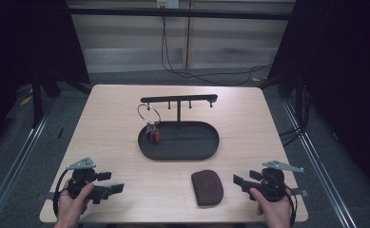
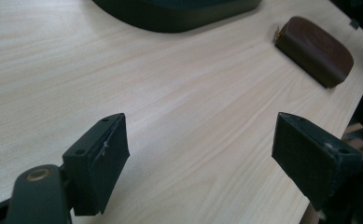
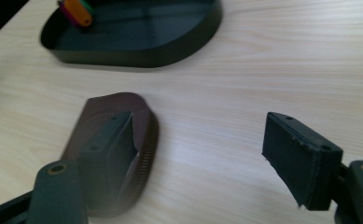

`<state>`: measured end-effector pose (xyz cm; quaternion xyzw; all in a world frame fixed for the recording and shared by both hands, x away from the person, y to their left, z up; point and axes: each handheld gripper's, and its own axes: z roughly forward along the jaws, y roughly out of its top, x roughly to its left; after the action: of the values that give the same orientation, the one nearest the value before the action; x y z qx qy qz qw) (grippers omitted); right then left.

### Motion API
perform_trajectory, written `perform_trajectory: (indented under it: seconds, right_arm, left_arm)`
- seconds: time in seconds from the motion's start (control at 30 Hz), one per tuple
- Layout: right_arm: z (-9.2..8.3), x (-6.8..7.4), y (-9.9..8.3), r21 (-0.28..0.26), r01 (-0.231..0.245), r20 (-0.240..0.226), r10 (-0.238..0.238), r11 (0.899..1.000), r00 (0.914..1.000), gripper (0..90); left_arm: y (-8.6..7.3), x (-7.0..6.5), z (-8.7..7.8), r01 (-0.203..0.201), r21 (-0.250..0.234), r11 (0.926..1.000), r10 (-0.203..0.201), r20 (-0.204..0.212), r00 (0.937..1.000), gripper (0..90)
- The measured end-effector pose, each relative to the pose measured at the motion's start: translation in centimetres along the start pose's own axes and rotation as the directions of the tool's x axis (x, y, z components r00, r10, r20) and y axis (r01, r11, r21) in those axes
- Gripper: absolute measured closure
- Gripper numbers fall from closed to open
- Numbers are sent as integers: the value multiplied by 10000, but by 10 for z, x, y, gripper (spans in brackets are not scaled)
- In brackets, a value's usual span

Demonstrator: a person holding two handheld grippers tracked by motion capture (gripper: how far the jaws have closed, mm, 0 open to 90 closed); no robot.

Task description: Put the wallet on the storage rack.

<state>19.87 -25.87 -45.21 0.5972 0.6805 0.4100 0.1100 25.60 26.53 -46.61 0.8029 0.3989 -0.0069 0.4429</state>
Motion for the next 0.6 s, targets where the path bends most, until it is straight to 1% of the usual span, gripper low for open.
perform_trajectory:
  seconds: [0.03,0.13,0.17,0.2,0.23,0.27,0.33,0.37,0.4,0.47,0.53,0.57,0.6]
  right_arm:
    - [3,5,3,606,-110,60,107,9981,9999,306]
    - [8,11,7,863,240,-327,-212,9960,9992,308]
    - [8,11,7,863,240,-327,-212,9960,9992,308]
    - [14,15,11,1067,400,-587,-339,9935,9977,308]
    - [14,15,11,1067,400,-587,-339,9935,9977,308]
    - [18,21,16,1411,713,-468,-653,9874,9968,308]
    - [20,25,19,1674,878,-427,-817,9820,9957,286]
    - [22,28,22,1888,942,-486,-865,9775,9951,249]
    - [23,30,24,2056,944,-531,-853,9741,9949,231]
    - [26,32,27,2347,1005,-704,-862,9669,9938,227]
    - [27,34,29,2443,953,-660,-815,9650,9945,219]
    - [31,37,32,2773,909,-692,-745,9565,9948,211]
    - [32,37,33,2868,877,-668,-715,9540,9952,210]
  left_arm:
    - [0,-1,-2,-51,-43,10000,51,22,10000,184]
    - [-1,-1,-3,-69,-86,9999,69,41,10000,184]
    - [-1,-2,-4,-76,-147,9999,75,-61,10000,184]
    - [-2,-2,-6,-60,-236,9997,59,-54,10000,184]
    - [-2,-2,-6,-60,-236,9997,59,-54,10000,184]
    - [-3,-3,-7,-105,-231,9997,104,-60,9999,184]
    - [-4,-4,-8,-99,-253,9996,96,-95,9999,184]
    - [-5,-4,-8,-142,-198,9997,141,-66,9999,184]
    - [-7,-5,-8,-149,-154,9998,148,-27,9999,183]
    - [-7,-6,-8,-241,-135,9996,241,8,9997,180]
    - [-6,-7,-8,-283,-126,9995,283,9,9996,180]
    - [-5,-7,-7,-362,-124,9993,363,46,9993,179]
    - [-5,-7,-7,-362,-124,9993,363,46,9993,179]
